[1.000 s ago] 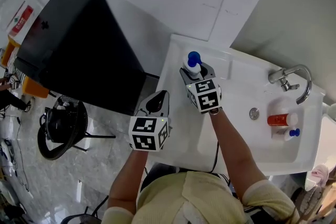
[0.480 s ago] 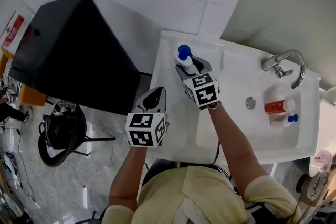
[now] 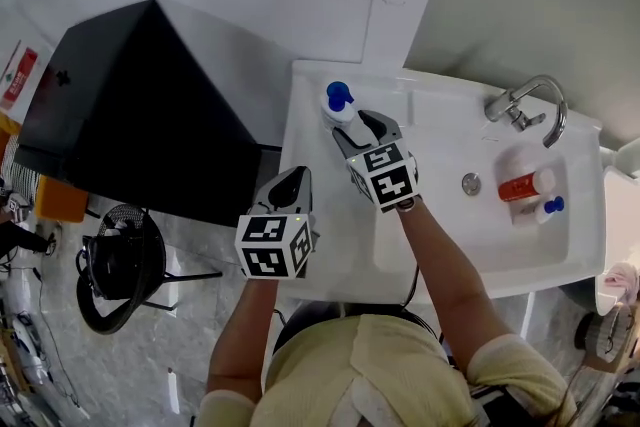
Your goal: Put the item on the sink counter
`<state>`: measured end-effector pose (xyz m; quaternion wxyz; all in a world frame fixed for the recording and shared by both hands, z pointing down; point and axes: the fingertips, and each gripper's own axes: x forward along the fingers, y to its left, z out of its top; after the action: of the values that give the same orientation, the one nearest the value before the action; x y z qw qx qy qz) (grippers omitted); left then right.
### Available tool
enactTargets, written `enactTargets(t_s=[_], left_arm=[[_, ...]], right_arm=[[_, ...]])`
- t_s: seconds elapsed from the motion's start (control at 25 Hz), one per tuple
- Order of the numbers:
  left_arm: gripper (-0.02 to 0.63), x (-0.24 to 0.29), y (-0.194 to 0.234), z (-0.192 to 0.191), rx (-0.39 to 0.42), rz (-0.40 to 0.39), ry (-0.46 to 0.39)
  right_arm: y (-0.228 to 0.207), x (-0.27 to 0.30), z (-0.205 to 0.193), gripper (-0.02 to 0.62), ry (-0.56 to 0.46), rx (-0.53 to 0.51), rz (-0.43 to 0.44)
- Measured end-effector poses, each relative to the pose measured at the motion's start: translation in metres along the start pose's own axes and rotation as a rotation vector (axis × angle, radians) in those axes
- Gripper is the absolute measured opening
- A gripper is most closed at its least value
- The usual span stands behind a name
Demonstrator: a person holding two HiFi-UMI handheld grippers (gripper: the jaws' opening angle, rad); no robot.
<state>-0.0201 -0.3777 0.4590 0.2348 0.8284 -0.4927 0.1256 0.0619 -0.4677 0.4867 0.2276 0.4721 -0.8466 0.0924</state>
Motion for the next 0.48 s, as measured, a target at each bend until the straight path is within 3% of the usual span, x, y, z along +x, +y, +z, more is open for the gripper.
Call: enactTargets(t_s=[0.48], left_arm=[[0.044, -0.002, -0.016, 0.001, 0.015, -0.065, 0.008]], right_arm=[[-0.002, -0.036, -0.004, 0.224, -0.012, 0.024, -0.051]])
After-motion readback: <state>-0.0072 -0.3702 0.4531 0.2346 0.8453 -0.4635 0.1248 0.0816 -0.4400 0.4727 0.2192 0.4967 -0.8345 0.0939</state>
